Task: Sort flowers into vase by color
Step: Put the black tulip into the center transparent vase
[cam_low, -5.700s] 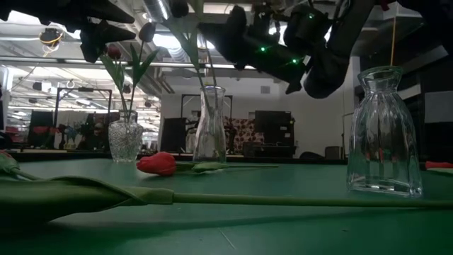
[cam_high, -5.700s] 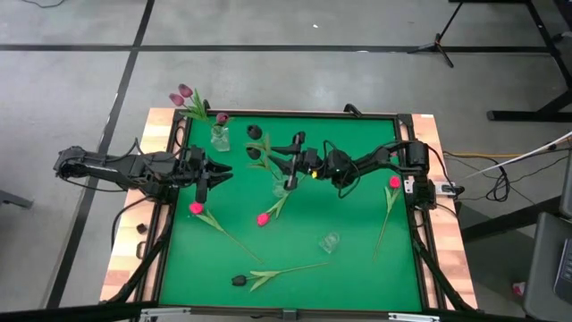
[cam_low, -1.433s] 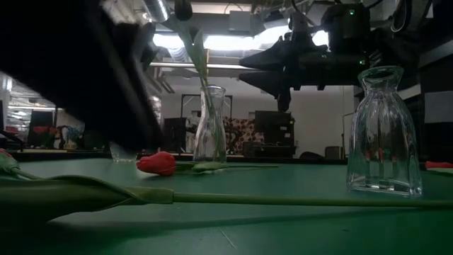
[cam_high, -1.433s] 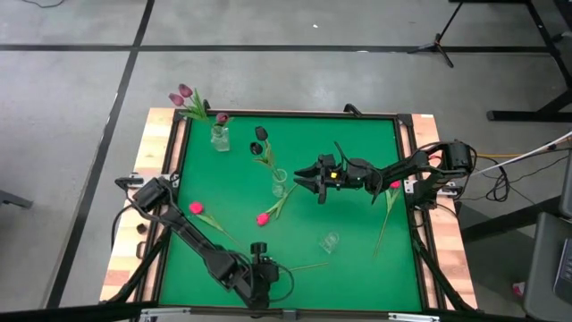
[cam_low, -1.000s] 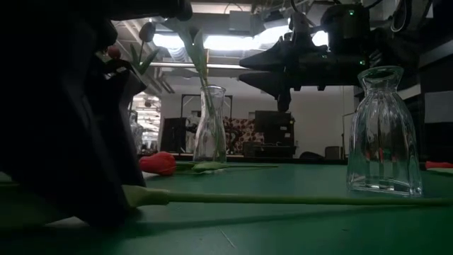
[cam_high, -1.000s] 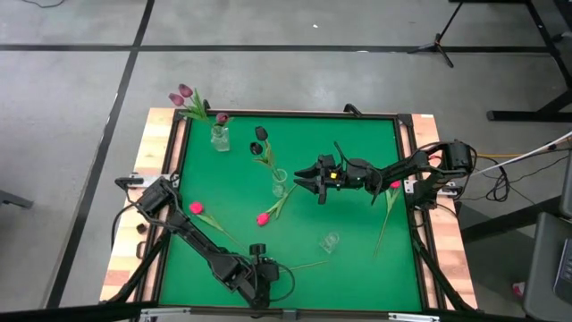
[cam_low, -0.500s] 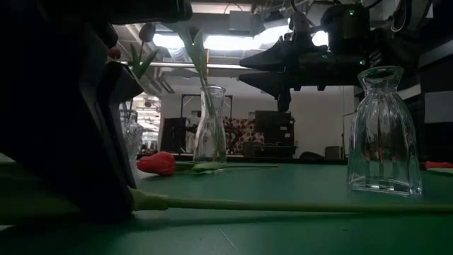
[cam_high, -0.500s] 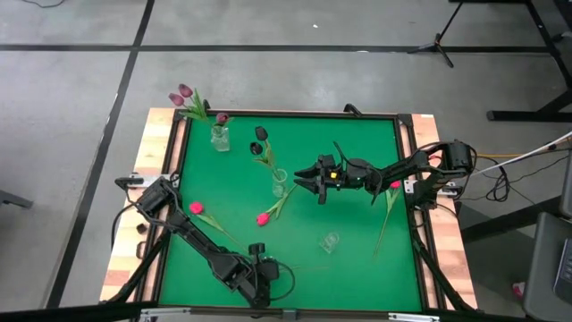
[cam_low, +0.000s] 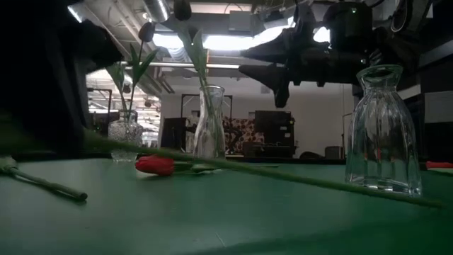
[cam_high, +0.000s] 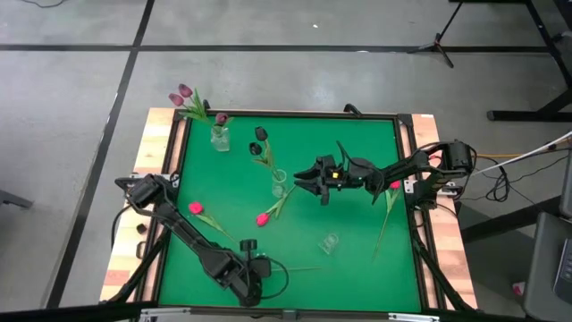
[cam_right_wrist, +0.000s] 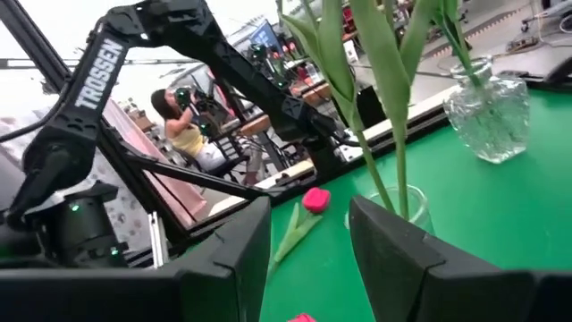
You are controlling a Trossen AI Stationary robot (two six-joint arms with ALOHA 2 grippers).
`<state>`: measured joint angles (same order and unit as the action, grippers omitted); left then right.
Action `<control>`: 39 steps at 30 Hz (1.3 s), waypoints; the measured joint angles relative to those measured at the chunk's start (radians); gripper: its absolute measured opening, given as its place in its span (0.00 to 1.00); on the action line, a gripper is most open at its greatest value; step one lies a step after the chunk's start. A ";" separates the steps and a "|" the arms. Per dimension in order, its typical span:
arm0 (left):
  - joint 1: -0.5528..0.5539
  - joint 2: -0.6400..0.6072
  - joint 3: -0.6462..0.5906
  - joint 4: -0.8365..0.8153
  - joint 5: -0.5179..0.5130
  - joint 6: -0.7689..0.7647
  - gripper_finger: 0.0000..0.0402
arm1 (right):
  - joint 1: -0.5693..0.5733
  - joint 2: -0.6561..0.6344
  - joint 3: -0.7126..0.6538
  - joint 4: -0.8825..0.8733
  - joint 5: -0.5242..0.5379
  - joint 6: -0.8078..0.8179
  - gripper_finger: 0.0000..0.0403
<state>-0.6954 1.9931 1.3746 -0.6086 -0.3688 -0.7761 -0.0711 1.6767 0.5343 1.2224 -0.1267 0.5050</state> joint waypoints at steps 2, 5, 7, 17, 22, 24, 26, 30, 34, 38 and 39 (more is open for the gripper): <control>0.000 -0.018 0.002 -0.032 0.000 0.000 0.03 | 0.000 0.000 0.000 0.016 -0.020 0.012 0.38; 0.001 -0.030 0.026 -0.136 -0.001 0.000 0.03 | 0.000 0.000 0.001 0.045 -0.070 0.021 0.38; 0.001 -0.030 0.065 -0.228 -0.005 0.002 0.03 | 0.000 -0.001 0.001 0.063 -0.122 0.022 0.38; 0.003 -0.032 0.232 -0.456 -0.124 0.257 0.03 | 0.024 -0.097 0.004 -0.012 -0.250 0.030 0.38; 0.003 -0.032 0.274 -0.461 -0.239 0.568 0.02 | 0.064 -0.181 0.048 -0.243 -0.286 0.040 0.38; 0.001 -0.032 0.276 -0.461 -0.264 0.721 0.02 | 0.083 -0.214 0.077 -0.366 -0.286 0.040 0.38; -0.002 -0.032 0.276 -0.463 -0.307 0.867 0.02 | 0.106 -0.235 0.115 -0.496 -0.286 0.038 0.38; -0.007 -0.032 0.276 -0.464 -0.466 1.107 0.02 | 0.154 -0.252 0.206 -0.740 -0.294 0.037 0.38; 0.012 -0.032 0.276 -0.460 -0.649 1.290 0.02 | 0.206 -0.250 0.306 -0.963 -0.271 0.034 0.38; 0.036 -0.032 0.276 -0.455 -0.723 1.381 0.02 | 0.255 -0.247 0.389 -1.098 -0.230 0.003 0.38; 0.041 -0.032 0.276 -0.454 -0.725 1.396 0.02 | 0.266 -0.247 0.407 -1.107 -0.215 -0.008 0.38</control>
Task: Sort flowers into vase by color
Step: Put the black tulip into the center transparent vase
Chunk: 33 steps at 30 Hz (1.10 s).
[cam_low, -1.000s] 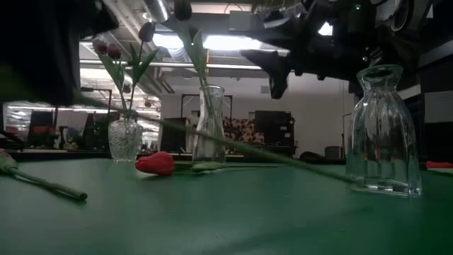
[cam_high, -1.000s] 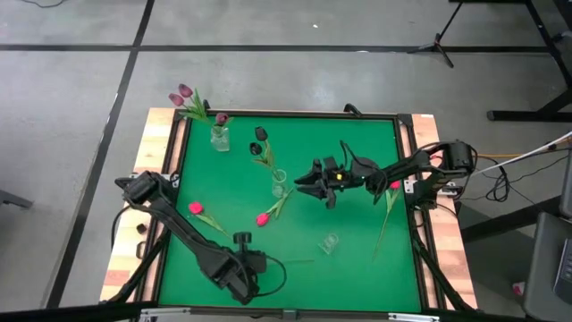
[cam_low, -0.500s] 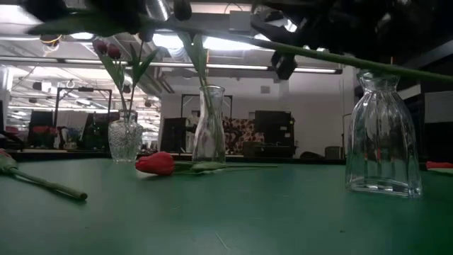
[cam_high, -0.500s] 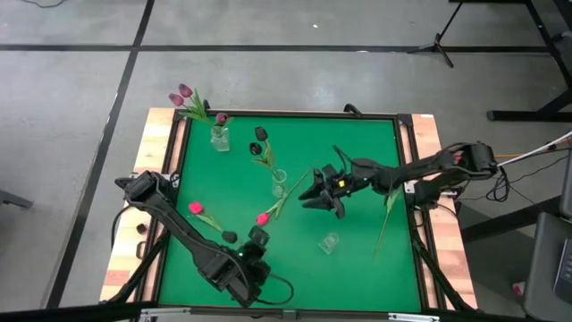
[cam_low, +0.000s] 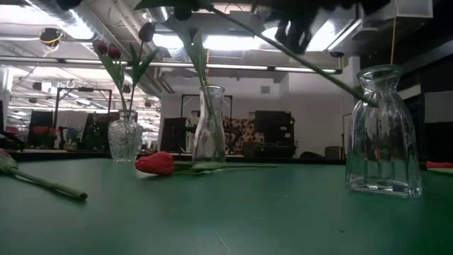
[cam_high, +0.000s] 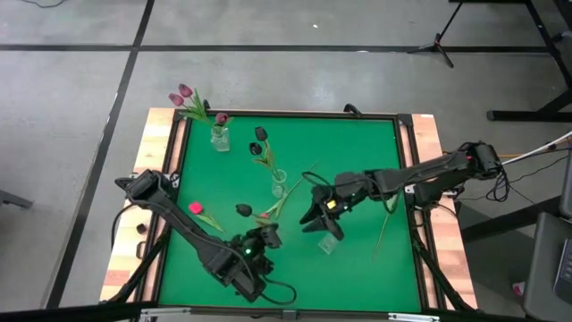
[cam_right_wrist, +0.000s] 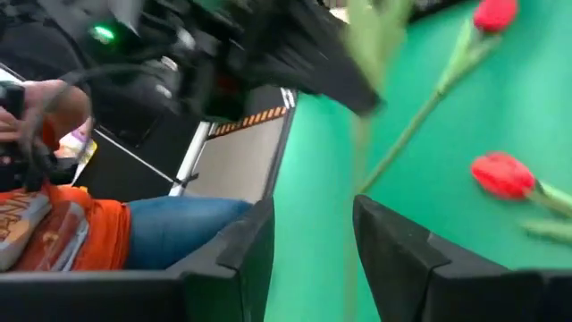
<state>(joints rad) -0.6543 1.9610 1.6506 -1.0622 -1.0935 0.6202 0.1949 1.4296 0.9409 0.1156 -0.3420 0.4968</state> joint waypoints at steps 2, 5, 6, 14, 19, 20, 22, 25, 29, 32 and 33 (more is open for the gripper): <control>0.008 0.000 0.000 0.002 -0.001 0.043 0.02 | 0.020 0.000 0.032 -0.015 0.036 -0.018 0.38; 0.013 0.000 0.000 0.008 -0.017 0.125 0.02 | 0.043 0.000 0.061 -0.039 0.096 -0.061 0.38; 0.013 0.000 0.000 0.013 -0.031 0.150 0.02 | 0.049 0.000 0.068 -0.053 0.124 -0.079 0.38; 0.013 0.000 0.000 0.024 -0.074 0.350 0.02 | 0.054 0.013 0.076 -0.161 0.220 -0.136 0.38; 0.013 0.000 0.001 0.039 -0.072 0.477 0.02 | 0.054 0.050 0.076 -0.179 0.219 -0.136 0.38; 0.013 0.000 0.001 0.042 -0.066 0.485 0.02 | 0.054 0.062 0.076 -0.170 0.219 -0.137 0.38; 0.013 0.000 0.001 0.055 -0.062 0.488 0.02 | 0.054 0.085 0.076 -0.173 0.219 -0.139 0.38; 0.013 0.000 0.001 0.063 -0.063 0.499 0.02 | 0.054 0.129 0.076 -0.165 0.219 -0.147 0.38; 0.013 0.000 0.001 0.082 -0.062 0.492 0.02 | 0.054 0.162 0.083 -0.180 0.262 -0.165 0.38; 0.013 0.000 0.001 0.083 -0.045 0.492 0.02 | 0.054 0.173 0.113 -0.189 0.272 -0.177 0.38; 0.013 0.000 0.001 0.083 -0.038 0.492 0.02 | 0.054 0.174 0.122 -0.194 0.273 -0.188 0.38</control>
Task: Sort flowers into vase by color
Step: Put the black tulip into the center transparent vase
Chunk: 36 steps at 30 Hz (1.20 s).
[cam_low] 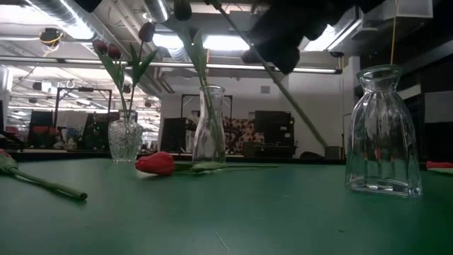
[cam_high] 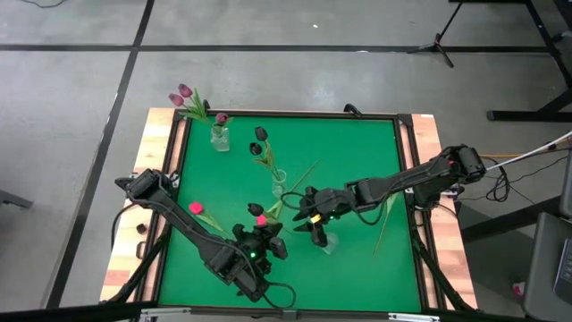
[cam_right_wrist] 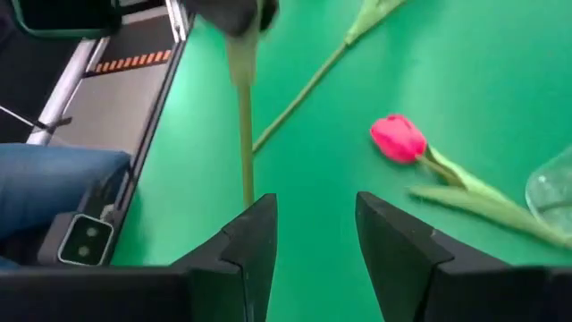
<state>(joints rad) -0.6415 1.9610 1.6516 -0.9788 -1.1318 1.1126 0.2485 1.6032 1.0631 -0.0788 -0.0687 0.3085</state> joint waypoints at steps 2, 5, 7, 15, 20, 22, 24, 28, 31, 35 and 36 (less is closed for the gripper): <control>-0.001 0.000 0.000 0.002 0.006 0.000 0.02 | 0.000 0.000 0.023 0.001 0.001 -0.011 0.38; -0.002 0.000 0.000 0.004 0.006 0.017 0.02 | 0.000 -0.001 0.044 0.004 0.002 -0.021 0.38; -0.002 0.000 0.000 0.004 0.002 0.034 0.02 | 0.000 -0.001 0.047 0.001 0.005 -0.021 0.38; -0.002 0.000 0.000 0.005 -0.001 0.043 0.02 | 0.000 0.025 0.048 0.000 -0.002 -0.019 0.38; 0.002 0.000 0.000 0.013 -0.006 0.047 0.02 | 0.000 0.057 0.047 0.008 -0.022 -0.018 0.38; 0.002 0.000 0.000 0.018 -0.007 0.047 0.02 | 0.000 0.067 0.047 0.014 -0.022 -0.018 0.38; 0.003 0.000 0.000 0.021 -0.006 0.046 0.02 | 0.000 0.068 0.047 0.013 -0.026 -0.018 0.38; 0.005 0.000 0.000 0.023 -0.006 0.046 0.02 | 0.000 0.068 0.047 0.005 -0.028 -0.018 0.38; 0.002 0.000 0.000 0.023 -0.006 0.045 0.02 | 0.000 0.068 0.047 -0.032 -0.033 -0.018 0.38; -0.002 0.000 0.000 0.022 -0.001 0.043 0.02 | 0.000 0.068 0.047 -0.099 -0.063 -0.018 0.38; -0.002 0.000 0.000 0.022 -0.001 0.043 0.02 | 0.000 0.068 0.047 -0.115 -0.076 -0.018 0.38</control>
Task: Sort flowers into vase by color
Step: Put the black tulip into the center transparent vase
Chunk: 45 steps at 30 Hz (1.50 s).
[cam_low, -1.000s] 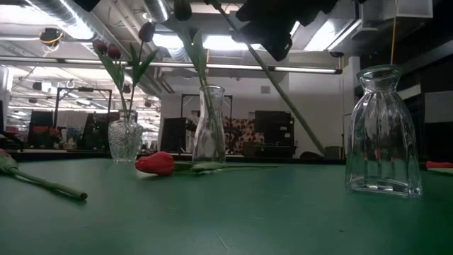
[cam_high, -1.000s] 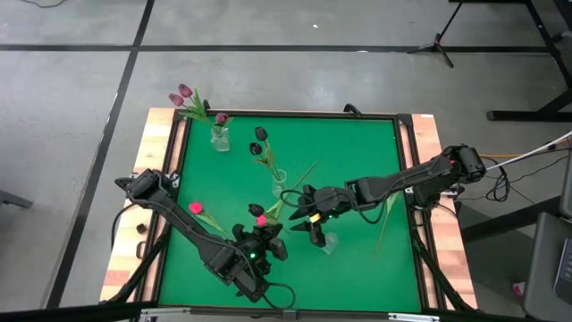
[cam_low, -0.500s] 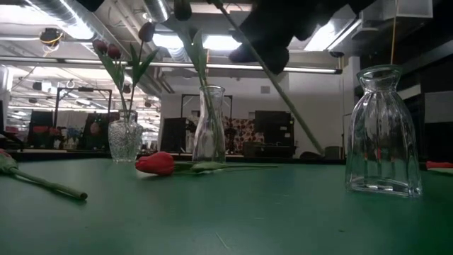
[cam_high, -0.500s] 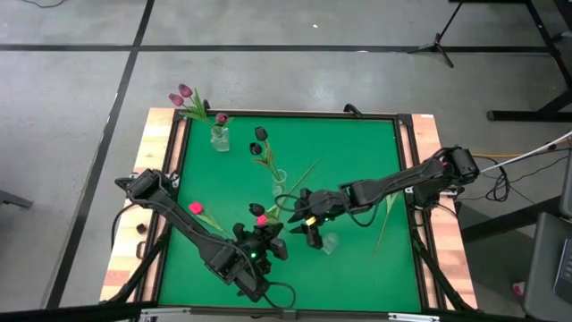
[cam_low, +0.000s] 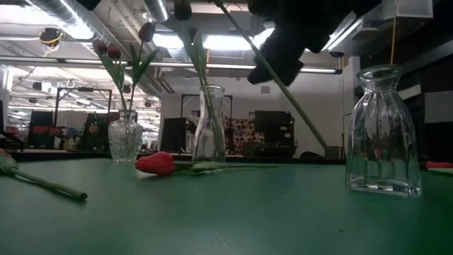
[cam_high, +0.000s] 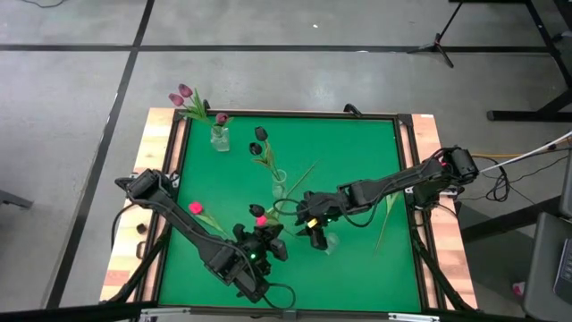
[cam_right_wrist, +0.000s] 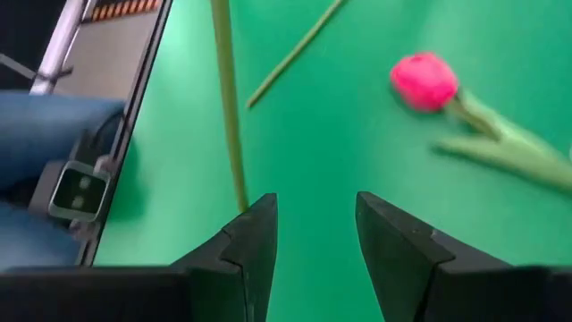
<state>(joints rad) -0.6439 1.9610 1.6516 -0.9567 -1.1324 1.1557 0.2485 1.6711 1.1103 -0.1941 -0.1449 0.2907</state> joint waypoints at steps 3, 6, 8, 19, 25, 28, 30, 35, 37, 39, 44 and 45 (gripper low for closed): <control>0.000 0.000 0.000 0.000 0.004 0.000 0.02 | 0.000 0.000 0.007 -0.062 -0.040 0.000 0.38; 0.001 0.000 0.000 0.000 0.004 0.000 0.02 | 0.000 0.000 0.038 -0.121 -0.049 0.000 0.38; 0.001 0.000 0.000 0.000 0.010 0.000 0.02 | 0.000 0.000 0.064 -0.170 -0.050 -0.007 0.38; 0.001 0.000 0.000 0.000 0.022 0.018 0.02 | 0.001 -0.002 0.111 -0.101 -0.073 -0.009 0.38; 0.001 0.000 0.000 0.000 0.022 0.018 0.02 | 0.015 0.028 0.111 -0.071 -0.074 0.000 0.38; 0.000 0.000 0.000 0.000 0.022 0.018 0.02 | 0.021 0.053 0.110 -0.059 -0.076 0.000 0.38; 0.000 0.000 0.000 0.001 0.021 0.018 0.02 | 0.021 0.064 0.110 -0.055 -0.074 -0.001 0.38; 0.000 0.000 0.000 0.001 0.020 0.018 0.02 | 0.020 0.067 0.110 -0.051 -0.056 -0.008 0.38; 0.000 0.000 0.000 0.001 0.020 0.018 0.02 | 0.020 0.067 0.110 -0.051 -0.051 -0.010 0.38; 0.000 0.000 0.000 0.001 0.020 0.017 0.02 | 0.019 0.067 0.110 -0.049 -0.050 -0.012 0.38; 0.000 0.000 0.000 0.008 0.020 0.016 0.02 | 0.019 0.067 0.110 -0.047 -0.050 -0.036 0.27; 0.000 0.000 0.000 0.008 0.020 0.016 0.02 | 0.019 0.067 0.110 -0.046 -0.050 -0.037 0.24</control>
<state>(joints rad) -0.6437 1.9610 1.6512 -0.9485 -1.1126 1.1717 0.2680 1.7382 1.2201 -0.2400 -0.1944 0.2537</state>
